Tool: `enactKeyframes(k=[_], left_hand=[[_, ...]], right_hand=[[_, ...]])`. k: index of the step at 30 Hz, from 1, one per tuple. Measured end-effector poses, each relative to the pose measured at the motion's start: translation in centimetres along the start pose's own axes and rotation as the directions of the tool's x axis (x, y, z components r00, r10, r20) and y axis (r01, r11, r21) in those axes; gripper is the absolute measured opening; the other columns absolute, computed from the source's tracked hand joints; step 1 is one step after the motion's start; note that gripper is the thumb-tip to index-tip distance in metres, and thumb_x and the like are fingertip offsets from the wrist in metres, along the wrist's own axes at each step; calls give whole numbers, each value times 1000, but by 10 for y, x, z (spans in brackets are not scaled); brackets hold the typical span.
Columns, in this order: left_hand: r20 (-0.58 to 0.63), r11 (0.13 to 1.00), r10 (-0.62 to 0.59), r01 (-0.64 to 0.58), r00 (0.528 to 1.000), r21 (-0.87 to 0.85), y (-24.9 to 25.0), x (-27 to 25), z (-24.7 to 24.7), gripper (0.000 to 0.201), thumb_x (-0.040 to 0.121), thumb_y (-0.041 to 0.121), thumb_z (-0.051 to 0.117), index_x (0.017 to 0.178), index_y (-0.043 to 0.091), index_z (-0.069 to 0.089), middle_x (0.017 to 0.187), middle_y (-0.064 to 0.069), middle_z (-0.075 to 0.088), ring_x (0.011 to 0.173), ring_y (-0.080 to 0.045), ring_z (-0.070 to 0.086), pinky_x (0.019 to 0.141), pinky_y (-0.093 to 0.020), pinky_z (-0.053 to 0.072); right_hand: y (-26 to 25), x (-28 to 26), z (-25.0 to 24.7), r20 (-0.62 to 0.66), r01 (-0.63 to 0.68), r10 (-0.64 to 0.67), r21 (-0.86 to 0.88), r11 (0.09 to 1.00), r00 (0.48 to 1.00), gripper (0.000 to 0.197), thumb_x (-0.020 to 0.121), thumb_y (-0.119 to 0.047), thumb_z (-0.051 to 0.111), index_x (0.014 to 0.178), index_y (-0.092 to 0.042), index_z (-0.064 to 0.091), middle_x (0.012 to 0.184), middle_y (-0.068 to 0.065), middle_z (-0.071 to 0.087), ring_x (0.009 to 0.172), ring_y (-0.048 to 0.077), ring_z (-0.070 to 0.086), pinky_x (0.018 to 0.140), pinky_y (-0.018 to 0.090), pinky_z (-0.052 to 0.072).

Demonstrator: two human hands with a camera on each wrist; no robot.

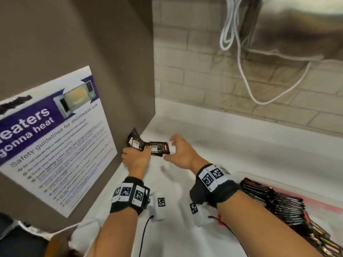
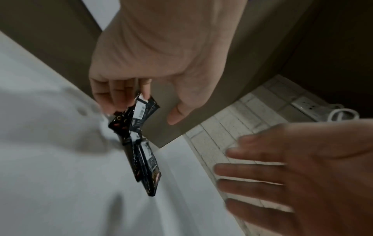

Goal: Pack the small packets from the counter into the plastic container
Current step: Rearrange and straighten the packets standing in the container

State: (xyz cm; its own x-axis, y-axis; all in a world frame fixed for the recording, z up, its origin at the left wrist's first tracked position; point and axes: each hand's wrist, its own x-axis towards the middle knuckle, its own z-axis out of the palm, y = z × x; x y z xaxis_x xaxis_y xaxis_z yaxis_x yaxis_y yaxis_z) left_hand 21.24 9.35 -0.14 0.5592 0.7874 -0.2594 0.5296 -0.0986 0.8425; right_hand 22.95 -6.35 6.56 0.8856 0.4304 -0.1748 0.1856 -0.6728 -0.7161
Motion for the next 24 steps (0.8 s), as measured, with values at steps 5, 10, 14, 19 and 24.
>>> enactKeyframes(k=[5, 10, 14, 19, 24], left_hand=[[61, 997, -74, 74, 995, -6, -5, 19, 11, 78, 86, 38, 72, 138, -6, 34, 145, -26, 37, 137, -39, 35, 113, -44, 32], [9, 998, -54, 54, 999, -23, -3, 38, 23, 67, 90, 36, 67, 133, -8, 41, 138, -22, 49, 132, -36, 40, 110, -42, 34], [-65, 995, -77, 73, 995, -66, -1, 49, 35, 62, 92, 38, 66, 127, -9, 46, 130, -24, 56, 125, -39, 50, 106, -47, 41], [-128, 991, -79, 64, 989, -115, -1, 54, 47, 48, 93, 28, 67, 123, -5, 49, 126, -23, 60, 119, -41, 55, 105, -48, 42], [-110, 989, -39, 22, 993, -149, -6, 55, 54, 39, 91, 17, 67, 122, 0, 53, 125, -21, 60, 118, -40, 54, 106, -47, 41]], right_hand=[[11, 44, 42, 84, 0, 16, -198, 980, 996, 81, 77, -22, 76, 143, -10, 31, 136, 10, 41, 127, 28, 39, 102, 37, 42], [26, 75, 62, 90, 41, -13, -320, 947, 996, 108, 79, -38, 76, 157, -14, 6, 165, 9, 4, 152, 30, -2, 122, 50, 13], [36, 96, 73, 90, 109, -84, -340, 934, 992, 106, 84, -46, 68, 158, -14, -1, 166, 7, -2, 152, 29, -7, 123, 49, 5], [50, 110, 80, 78, 164, -148, -305, 938, 986, 87, 88, -36, 62, 156, -7, 15, 155, 13, 27, 143, 34, 17, 120, 43, 20], [60, 112, 90, -11, 214, -232, -344, 914, 973, 69, 82, -39, 62, 141, -9, 41, 127, 10, 42, 118, 26, 34, 105, 41, 36]])
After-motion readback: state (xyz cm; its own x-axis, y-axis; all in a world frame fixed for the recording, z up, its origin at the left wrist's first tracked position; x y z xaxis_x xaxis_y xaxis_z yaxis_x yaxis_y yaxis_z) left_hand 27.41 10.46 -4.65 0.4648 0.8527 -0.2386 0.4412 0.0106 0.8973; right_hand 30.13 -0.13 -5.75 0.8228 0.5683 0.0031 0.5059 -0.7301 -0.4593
